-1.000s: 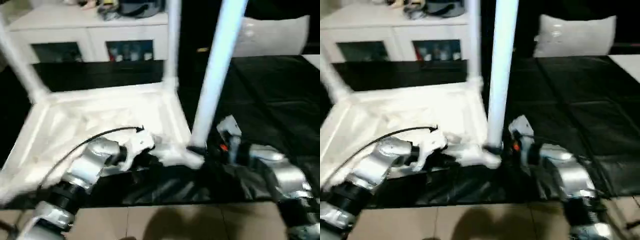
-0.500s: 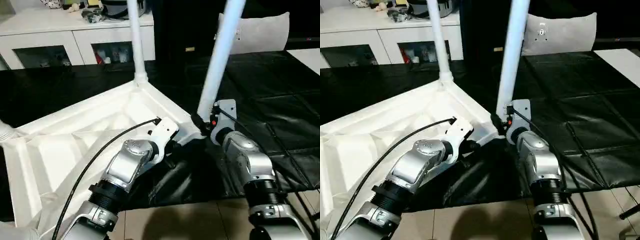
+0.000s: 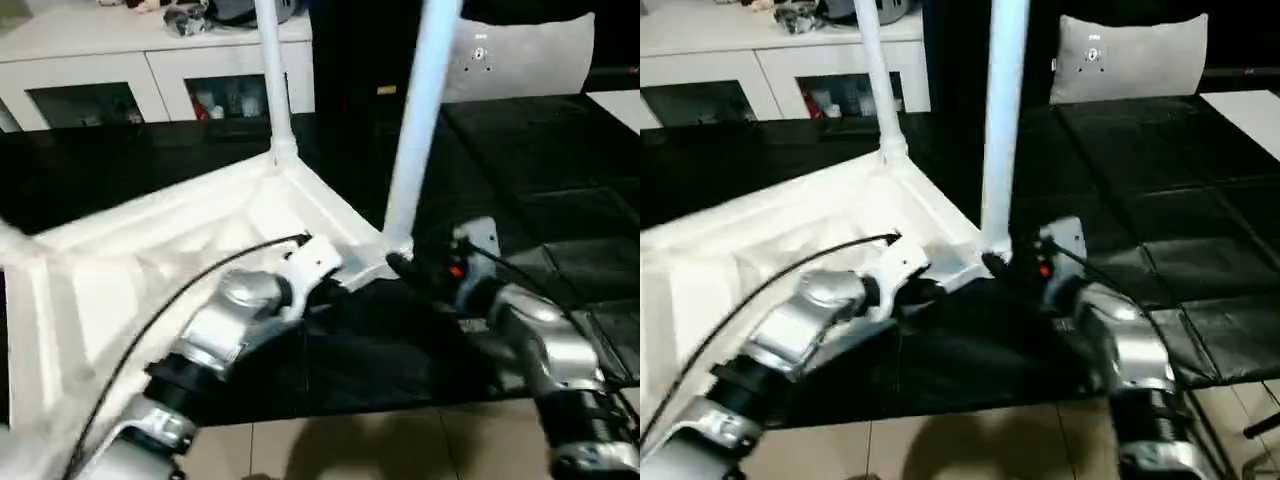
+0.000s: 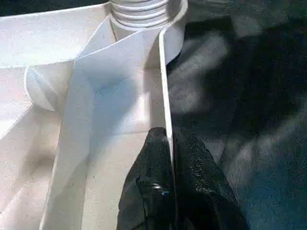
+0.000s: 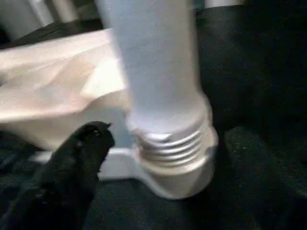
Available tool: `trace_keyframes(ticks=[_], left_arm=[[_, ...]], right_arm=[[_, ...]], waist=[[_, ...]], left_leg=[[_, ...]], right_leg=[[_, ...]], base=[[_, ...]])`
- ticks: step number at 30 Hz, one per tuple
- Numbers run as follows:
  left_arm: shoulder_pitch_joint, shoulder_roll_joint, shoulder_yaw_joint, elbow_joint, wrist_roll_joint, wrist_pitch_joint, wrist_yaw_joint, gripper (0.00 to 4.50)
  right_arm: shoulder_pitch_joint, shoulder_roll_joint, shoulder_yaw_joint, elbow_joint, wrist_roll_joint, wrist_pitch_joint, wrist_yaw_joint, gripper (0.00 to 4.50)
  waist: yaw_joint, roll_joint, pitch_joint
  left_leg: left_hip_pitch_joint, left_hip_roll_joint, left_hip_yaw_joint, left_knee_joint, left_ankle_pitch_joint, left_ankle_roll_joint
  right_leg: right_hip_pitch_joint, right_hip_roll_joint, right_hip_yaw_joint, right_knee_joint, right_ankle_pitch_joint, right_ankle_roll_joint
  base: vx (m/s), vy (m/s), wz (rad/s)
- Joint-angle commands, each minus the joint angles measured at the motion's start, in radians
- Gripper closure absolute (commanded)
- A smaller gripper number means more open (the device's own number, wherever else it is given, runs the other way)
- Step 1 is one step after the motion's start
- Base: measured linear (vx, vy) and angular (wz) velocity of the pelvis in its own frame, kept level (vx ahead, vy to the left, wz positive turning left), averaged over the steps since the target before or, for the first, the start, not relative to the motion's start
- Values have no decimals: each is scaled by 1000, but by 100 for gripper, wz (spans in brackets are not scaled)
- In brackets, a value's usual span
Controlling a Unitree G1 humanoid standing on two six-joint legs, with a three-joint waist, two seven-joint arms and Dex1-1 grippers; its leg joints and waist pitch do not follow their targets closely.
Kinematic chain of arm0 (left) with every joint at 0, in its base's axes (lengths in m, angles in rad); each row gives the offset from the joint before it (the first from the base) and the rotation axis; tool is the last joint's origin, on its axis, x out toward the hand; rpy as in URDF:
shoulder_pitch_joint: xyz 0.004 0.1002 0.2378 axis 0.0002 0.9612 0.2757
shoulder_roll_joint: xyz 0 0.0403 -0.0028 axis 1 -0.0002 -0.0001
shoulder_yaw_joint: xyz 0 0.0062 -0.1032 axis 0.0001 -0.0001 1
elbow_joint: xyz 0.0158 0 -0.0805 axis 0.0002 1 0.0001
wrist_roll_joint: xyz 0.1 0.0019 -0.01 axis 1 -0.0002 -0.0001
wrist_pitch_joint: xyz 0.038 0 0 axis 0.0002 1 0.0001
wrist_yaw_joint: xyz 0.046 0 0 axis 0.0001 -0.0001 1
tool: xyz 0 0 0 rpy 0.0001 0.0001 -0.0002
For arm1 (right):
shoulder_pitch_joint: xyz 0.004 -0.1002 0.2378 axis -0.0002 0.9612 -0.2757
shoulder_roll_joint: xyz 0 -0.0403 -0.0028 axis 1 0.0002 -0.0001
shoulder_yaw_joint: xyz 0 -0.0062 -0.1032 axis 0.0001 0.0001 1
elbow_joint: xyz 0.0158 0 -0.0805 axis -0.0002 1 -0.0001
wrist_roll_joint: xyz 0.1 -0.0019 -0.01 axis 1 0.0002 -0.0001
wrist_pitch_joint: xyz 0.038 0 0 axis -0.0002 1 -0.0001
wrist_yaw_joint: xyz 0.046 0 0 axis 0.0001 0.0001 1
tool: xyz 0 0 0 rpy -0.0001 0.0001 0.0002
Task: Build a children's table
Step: Rotate leg to tighten
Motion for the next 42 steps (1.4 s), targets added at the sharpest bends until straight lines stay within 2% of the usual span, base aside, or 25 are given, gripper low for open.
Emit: trace_keyframes(ticks=[1,4,5,7,10,12,14,16,17,22,24,31,39,40,41,42], left_arm=[[4,55,-56,24,21,-67,-97,450],[5,102,-95,29,25,-127,-182,450],[6,147,-135,31,37,-182,-261,450],[4,188,-166,30,38,-236,-351,450],[2,201,-173,23,21,-262,-404,450],[2,206,-174,12,4,-264,-436,450],[-1,213,-179,-1,-21,-276,-486,450],[-4,218,-185,-7,-31,-284,-511,450],[-8,218,-192,-6,-40,-298,-542,450],[-14,211,-191,3,-34,-311,-557,450],[-19,205,-190,12,-29,-317,-557,450],[-15,208,-190,24,-31,-320,-557,450],[11,202,-169,-3,-58,-280,-551,450],[23,193,-152,-21,-73,-243,-529,450],[30,185,-140,-33,-81,-215,-507,450],[37,172,-126,-44,-88,-178,-477,450]], right_arm=[[3,-63,22,-34,5,-35,97,1],[8,-129,49,-36,-12,-80,179,1],[9,-168,69,-40,-24,-115,241,1],[8,-199,95,-47,-29,-140,329,1],[8,-215,125,-46,-38,-169,380,1],[12,-223,144,-51,-34,-176,415,1],[16,-232,169,-55,-28,-190,463,30],[17,-236,186,-58,-20,-196,494,37],[17,-236,202,-59,-13,-198,532,55],[15,-236,220,-53,-18,-198,559,87],[17,-242,236,-54,-19,-188,579,112],[19,-251,247,-49,-13,-162,609,166],[51,-236,251,-72,16,-135,608,178],[65,-223,252,-78,10,-127,581,178],[69,-208,248,-78,3,-122,546,178],[67,-187,240,-73,-3,-97,499,178]], waist=[[12,-12,-56],[15,-14,-54],[22,-13,-53],[31,-13,-53],[41,-11,-54],[45,-14,-55],[51,-13,-57],[56,-12,-58],[58,-18,-57],[61,-15,-56],[61,-18,-56],[71,-19,-59],[79,-21,-59],[79,-22,-60],[80,-16,-59],[76,-17,-58]], left_leg=[[2,74,-35,-54,-104,132],[5,78,-32,-56,-117,122],[6,77,-32,-56,-126,118],[9,79,-30,-56,-133,117],[12,85,-30,-57,-126,113],[11,85,-30,-57,-124,113],[11,86,-31,-56,-118,115],[13,88,-30,-56,-119,117],[11,86,-29,-55,-118,119],[11,86,-30,-56,-125,113],[12,87,-30,-56,-128,109],[10,85,-30,-53,-102,117],[11,86,-30,-53,-103,112],[11,86,-30,-52,-97,112],[10,86,-31,-53,-96,114],[11,88,-30,-54,-101,109]], right_leg=[[54,-108,60,-78,-137,-174],[51,-106,63,-78,-157,-170],[49,-107,63,-78,-172,-171],[48,-107,63,-77,-181,-169],[45,-106,65,-72,-158,-183],[47,-108,64,-69,-149,-188],[48,-109,65,-66,-136,-193],[46,-109,65,-65,-129,-197],[47,-110,66,-65,-130,-198],[47,-109,64,-69,-175,-185],[46,-109,65,-69,-181,-183],[47,-110,65,-65,-158,-182],[46,-110,65,-67,-188,-168],[47,-110,66,-65,-176,-170],[45,-110,65,-65,-173,-174],[44,-109,65,-64,-170,-181]], base=[[0,0,0],[0,0,0],[0,0,0],[0,0,0],[0,0,0],[0,0,0],[0,0,0],[0,0,0],[0,0,0],[0,0,0],[0,0,0],[0,0,0],[0,0,0],[0,0,0],[0,0,0],[0,0,0]])
